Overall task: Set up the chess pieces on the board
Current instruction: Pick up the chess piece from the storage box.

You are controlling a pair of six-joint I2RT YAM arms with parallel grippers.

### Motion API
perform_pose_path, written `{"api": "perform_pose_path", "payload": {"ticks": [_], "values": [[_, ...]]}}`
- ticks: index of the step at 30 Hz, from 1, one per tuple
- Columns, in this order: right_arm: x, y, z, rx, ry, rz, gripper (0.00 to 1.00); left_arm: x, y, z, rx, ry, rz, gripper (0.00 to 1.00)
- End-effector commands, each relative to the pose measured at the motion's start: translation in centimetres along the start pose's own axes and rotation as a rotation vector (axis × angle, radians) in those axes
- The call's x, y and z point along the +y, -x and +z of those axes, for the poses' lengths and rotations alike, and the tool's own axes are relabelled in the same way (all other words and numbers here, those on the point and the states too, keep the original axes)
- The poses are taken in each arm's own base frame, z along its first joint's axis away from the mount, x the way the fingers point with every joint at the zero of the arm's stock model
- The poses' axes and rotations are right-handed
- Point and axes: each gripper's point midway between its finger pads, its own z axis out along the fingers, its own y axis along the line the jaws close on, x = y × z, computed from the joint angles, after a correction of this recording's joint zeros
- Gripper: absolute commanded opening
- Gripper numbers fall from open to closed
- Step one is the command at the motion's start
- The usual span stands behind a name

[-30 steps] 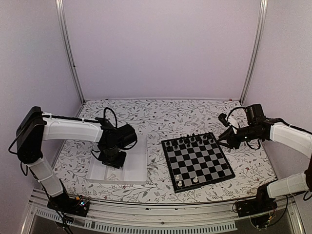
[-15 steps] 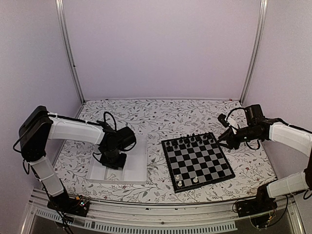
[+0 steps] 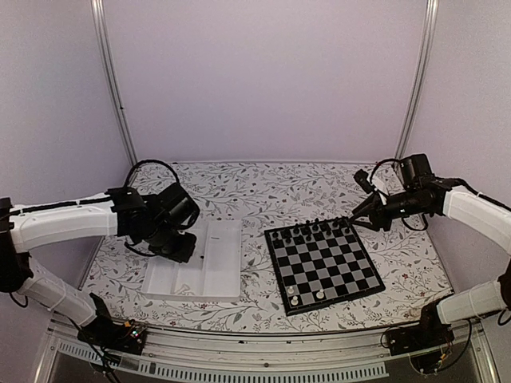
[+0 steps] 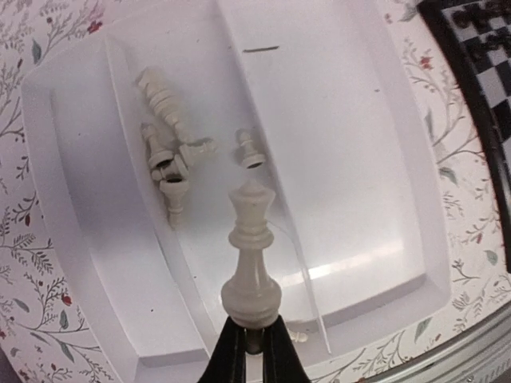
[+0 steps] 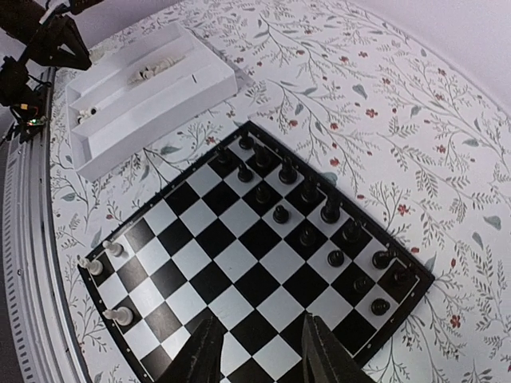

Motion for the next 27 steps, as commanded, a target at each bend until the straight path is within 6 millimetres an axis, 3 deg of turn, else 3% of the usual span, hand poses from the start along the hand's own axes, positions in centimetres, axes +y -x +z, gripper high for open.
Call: {"api": "perform_pose_path", "payload": {"ticks": [1,6,9,14,21,27], "values": [[2.5,4.7,-0.4,-0.079,0.124,-0.037,0.37,-6.0,1.2,-2.8,-0.197,-0.268,0.227,0.0],[5.7,9.5,0.1,-0.117,0.274,-0.054,0.4,-11.5,3.2,-6.7,-0.389,-0.498,0.313,0.0],[8.1,11.8,1.3,-0.109,0.375,-0.057,0.41,-14.3,4.1,-7.8,-0.446,-0.58,0.35,0.0],[11.3,13.8,4.0,-0.073,0.536,-0.012,0.45,-18.6,5.1,-8.5,-0.49,-0.655,0.401,0.0],[14.6,13.7,6.8,0.014,0.672,0.017,0.52,-22.3,5.8,-8.5,-0.496,-0.671,0.455,0.0],[15.6,12.2,7.2,0.045,0.67,0.013,0.53,-22.9,6.1,-9.2,-0.527,-0.688,0.462,0.0]]}}
